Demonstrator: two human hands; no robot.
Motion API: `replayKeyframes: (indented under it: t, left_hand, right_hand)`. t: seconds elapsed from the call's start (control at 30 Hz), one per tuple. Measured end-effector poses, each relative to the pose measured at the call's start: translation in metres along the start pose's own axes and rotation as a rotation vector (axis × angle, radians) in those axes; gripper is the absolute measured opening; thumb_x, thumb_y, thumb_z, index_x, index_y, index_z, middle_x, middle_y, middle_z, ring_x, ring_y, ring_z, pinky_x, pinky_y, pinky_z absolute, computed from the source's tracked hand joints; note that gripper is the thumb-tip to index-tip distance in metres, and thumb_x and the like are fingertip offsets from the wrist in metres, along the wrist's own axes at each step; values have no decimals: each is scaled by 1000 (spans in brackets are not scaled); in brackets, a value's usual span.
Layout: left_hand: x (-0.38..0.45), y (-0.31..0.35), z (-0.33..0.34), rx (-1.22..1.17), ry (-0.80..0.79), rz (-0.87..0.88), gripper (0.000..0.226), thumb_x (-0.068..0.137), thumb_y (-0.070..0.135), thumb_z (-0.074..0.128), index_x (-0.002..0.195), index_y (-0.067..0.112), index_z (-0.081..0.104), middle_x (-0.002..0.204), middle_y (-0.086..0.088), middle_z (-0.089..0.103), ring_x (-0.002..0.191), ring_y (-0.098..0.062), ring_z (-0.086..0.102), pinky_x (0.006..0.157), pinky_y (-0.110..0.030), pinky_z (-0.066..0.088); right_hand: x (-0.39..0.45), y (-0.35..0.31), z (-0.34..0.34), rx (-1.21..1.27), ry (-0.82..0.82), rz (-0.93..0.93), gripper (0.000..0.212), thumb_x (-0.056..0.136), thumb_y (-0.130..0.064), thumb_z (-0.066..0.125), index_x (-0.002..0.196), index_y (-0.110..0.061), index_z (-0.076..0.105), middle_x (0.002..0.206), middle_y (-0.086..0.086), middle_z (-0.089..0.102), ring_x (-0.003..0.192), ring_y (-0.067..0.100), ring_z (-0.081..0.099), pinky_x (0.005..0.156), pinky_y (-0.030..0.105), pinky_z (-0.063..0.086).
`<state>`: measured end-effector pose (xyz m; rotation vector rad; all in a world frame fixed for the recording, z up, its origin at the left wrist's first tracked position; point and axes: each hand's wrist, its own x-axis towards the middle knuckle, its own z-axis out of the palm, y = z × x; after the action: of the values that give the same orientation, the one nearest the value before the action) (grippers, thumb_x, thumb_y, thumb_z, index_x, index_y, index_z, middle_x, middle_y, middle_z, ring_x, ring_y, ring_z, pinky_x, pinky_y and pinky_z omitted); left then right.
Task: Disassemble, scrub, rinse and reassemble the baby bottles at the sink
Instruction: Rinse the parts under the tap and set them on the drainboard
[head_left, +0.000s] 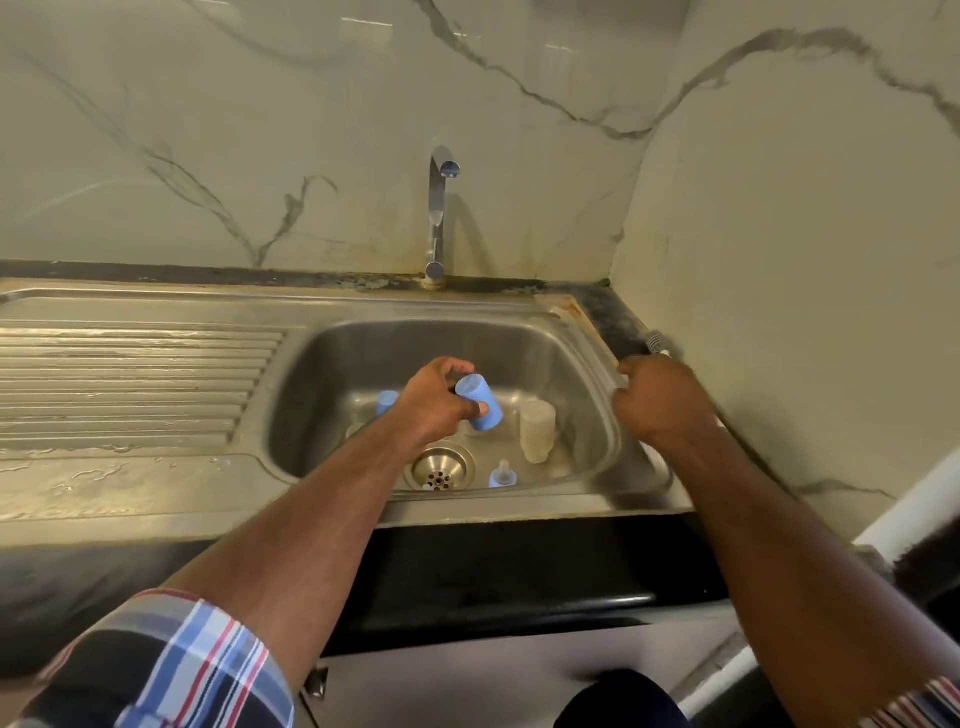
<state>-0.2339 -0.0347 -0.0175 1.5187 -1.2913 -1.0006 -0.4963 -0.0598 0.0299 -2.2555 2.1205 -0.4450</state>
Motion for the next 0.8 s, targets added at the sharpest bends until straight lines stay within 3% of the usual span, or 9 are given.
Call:
replayKeyframes:
  t: [0.07,0.17,0.33,0.5,0.63,0.8]
  left_hand:
    - [2,-6,1,17,57,17,43,79,10,84,114,16,61,108,3,67,96,-16,65,87,-43,58]
    - [6,-10,6,94,60,52,41,73,15,89,105,21,63,101,7,69,98,-14,67,87,-41,57]
    - [16,-9,5,235,-9,122,50,71,13,86,115,23,66,106,7,73,101,-14,69,95,-40,55]
    - [22,-14,2,167,-61,47,66,72,5,85,128,20,54,113,4,70,105,-16,68,96,-40,55]
    - [23,-16,6,189,-117,2,61,80,5,81,133,19,54,125,0,64,103,-18,66,93,-35,55]
    - [20,-19,4,260,-102,9,51,88,11,75,135,21,56,124,7,60,105,-9,56,83,-21,43]
  right_hand:
    - [-1,-28,7,171,-85,-122,39,89,-19,61,127,-17,66,122,6,68,109,25,63,91,28,47]
    - [2,-69,21,326,-192,-244,44,89,-23,69,133,-20,64,112,-1,70,101,14,63,84,20,41]
    - [19,-99,37,372,-281,-377,56,85,-31,77,136,-18,59,128,1,65,112,15,60,90,23,41]
    - [27,-102,41,366,-306,-362,50,81,-30,78,128,-19,64,115,0,68,101,16,63,91,34,52]
    - [27,-94,42,205,-294,-261,41,81,-27,74,119,-10,69,109,9,70,99,24,65,91,40,53]
    - [34,-92,54,-108,-506,-163,28,78,-27,76,102,-13,73,100,8,73,86,22,66,78,31,54]
